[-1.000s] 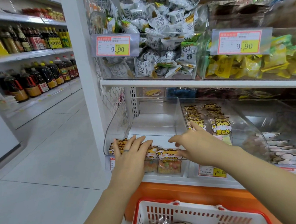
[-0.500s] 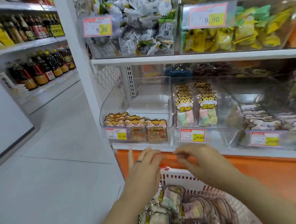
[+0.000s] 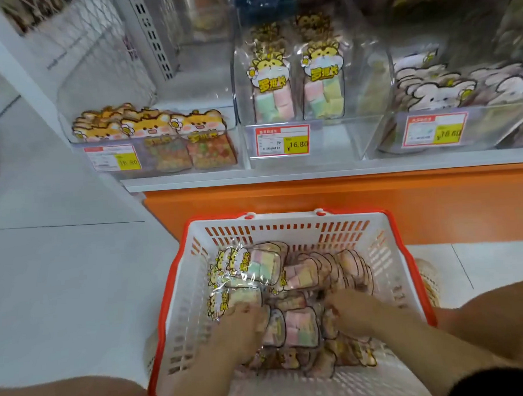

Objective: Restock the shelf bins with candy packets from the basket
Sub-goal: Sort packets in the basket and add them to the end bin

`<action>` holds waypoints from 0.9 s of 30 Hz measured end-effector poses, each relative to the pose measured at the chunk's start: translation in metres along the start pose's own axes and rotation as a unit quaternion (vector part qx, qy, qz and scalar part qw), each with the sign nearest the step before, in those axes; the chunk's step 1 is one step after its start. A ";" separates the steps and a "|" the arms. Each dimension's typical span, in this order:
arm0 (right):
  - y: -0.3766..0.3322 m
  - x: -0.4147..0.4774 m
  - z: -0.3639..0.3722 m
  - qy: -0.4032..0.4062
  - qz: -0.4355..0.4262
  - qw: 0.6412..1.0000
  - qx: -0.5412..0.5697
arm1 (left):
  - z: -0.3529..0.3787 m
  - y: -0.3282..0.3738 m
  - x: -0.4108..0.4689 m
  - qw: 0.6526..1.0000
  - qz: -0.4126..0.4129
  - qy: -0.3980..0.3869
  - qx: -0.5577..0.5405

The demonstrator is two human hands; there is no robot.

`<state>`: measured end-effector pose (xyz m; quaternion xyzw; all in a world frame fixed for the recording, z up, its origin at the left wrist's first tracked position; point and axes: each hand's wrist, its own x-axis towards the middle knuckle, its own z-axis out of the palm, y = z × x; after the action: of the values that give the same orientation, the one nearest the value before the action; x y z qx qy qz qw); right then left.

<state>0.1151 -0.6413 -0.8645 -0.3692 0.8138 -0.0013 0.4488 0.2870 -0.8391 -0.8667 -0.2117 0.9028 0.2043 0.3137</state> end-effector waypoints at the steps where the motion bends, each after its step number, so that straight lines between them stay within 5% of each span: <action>1: 0.006 0.011 0.015 -0.024 0.005 1.000 0.018 | 0.008 -0.005 0.006 0.999 -0.014 -0.032 0.006; 7: -0.014 0.037 0.041 0.030 0.051 0.976 0.210 | 0.025 -0.007 0.017 0.995 -0.047 -0.065 -0.061; 14: -0.012 0.054 0.044 0.048 0.109 0.969 0.216 | 0.036 -0.021 0.024 0.995 -0.004 -0.102 -0.011; 19: -0.016 0.043 0.011 -0.002 0.070 0.953 0.296 | 0.038 -0.018 0.029 0.999 -0.023 -0.028 -0.030; 22: -0.026 0.031 -0.026 0.044 0.071 0.922 0.377 | 0.019 0.004 0.027 0.994 -0.060 0.037 -0.080; 25: -0.033 0.018 -0.049 0.107 0.050 0.834 0.539 | -0.006 0.026 0.021 0.935 -0.096 0.021 -0.340; 27: -0.038 0.012 -0.052 0.116 0.024 0.754 0.646 | -0.014 0.030 0.020 0.813 -0.129 -0.043 -0.567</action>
<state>0.0963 -0.6936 -0.8300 0.0310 0.6735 -0.5591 0.4825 0.2502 -0.8262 -0.8625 -0.4571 0.5772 0.6465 0.1997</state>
